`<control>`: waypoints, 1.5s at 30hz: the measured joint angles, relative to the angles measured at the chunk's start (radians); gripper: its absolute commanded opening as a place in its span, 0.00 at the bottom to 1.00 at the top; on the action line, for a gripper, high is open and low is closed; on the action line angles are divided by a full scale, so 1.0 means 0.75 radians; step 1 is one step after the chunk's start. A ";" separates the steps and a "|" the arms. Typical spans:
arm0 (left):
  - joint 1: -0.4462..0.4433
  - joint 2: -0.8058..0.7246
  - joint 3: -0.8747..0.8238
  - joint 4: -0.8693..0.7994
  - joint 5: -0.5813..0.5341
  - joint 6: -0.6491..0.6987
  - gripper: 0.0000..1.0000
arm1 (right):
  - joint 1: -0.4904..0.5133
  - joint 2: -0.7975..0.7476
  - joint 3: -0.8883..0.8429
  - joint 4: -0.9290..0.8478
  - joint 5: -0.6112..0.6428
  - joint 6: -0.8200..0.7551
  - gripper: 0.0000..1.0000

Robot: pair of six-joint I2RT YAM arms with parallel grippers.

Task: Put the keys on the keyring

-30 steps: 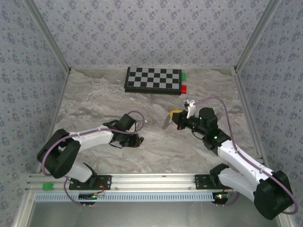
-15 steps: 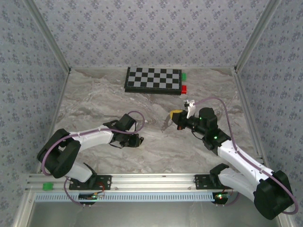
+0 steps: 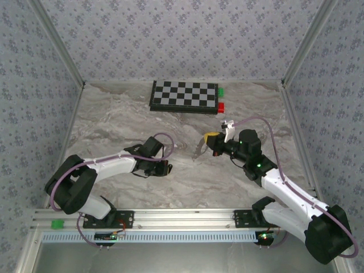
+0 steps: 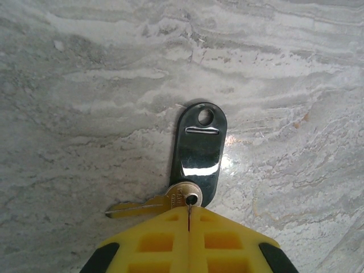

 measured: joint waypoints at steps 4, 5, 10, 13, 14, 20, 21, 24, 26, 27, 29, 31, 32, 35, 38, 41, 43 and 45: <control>0.000 -0.037 0.000 -0.032 -0.016 0.009 0.00 | 0.002 -0.001 -0.008 0.015 0.001 0.000 0.00; 0.000 -0.058 0.000 -0.042 -0.023 0.011 0.00 | 0.003 -0.001 -0.012 0.015 0.001 0.000 0.00; -0.011 -0.236 0.007 -0.086 -0.092 0.060 0.00 | 0.005 -0.007 -0.029 0.024 0.001 -0.002 0.00; -0.019 -0.341 0.024 -0.110 -0.148 0.102 0.00 | 0.009 -0.029 -0.041 0.029 0.002 -0.015 0.00; -0.020 -0.382 0.024 -0.109 -0.171 0.114 0.00 | 0.009 -0.038 -0.044 0.030 0.002 -0.021 0.00; -0.020 -0.645 0.000 -0.017 -0.279 0.173 0.00 | 0.017 -0.085 -0.066 0.066 0.000 -0.054 0.00; -0.020 -0.684 -0.016 0.011 -0.290 0.183 0.00 | 0.019 -0.089 -0.067 0.073 -0.002 -0.056 0.00; -0.020 -0.783 -0.076 0.099 -0.318 0.217 0.00 | 0.028 -0.108 -0.068 0.093 -0.009 -0.066 0.00; -0.021 -0.820 -0.112 0.154 -0.322 0.237 0.00 | 0.036 -0.128 -0.068 0.094 -0.016 -0.072 0.00; -0.021 -0.830 -0.124 0.176 -0.321 0.244 0.00 | 0.041 -0.136 -0.068 0.092 -0.018 -0.079 0.00; -0.021 -0.846 -0.146 0.232 -0.320 0.261 0.00 | 0.051 -0.155 -0.067 0.075 -0.025 -0.099 0.00; -0.026 -0.850 -0.162 0.287 -0.315 0.277 0.00 | 0.059 -0.173 -0.067 0.051 -0.030 -0.116 0.00; -0.030 -0.849 -0.169 0.317 -0.310 0.288 0.00 | 0.061 -0.183 -0.067 0.036 -0.032 -0.127 0.00; -0.038 -0.841 -0.181 0.396 -0.306 0.322 0.00 | 0.061 -0.214 -0.066 -0.014 -0.040 -0.152 0.00; -0.047 -0.804 -0.183 0.465 -0.297 0.351 0.00 | 0.063 -0.249 -0.066 -0.035 -0.038 -0.164 0.00; -0.064 -0.748 -0.183 0.509 -0.275 0.379 0.00 | 0.066 -0.300 -0.080 -0.037 -0.036 -0.171 0.00; -0.084 -0.708 -0.180 0.523 -0.266 0.400 0.00 | 0.067 -0.328 -0.095 -0.038 -0.040 -0.180 0.00; -0.107 -0.669 -0.166 0.525 -0.259 0.426 0.00 | 0.068 -0.340 -0.105 -0.038 -0.049 -0.194 0.00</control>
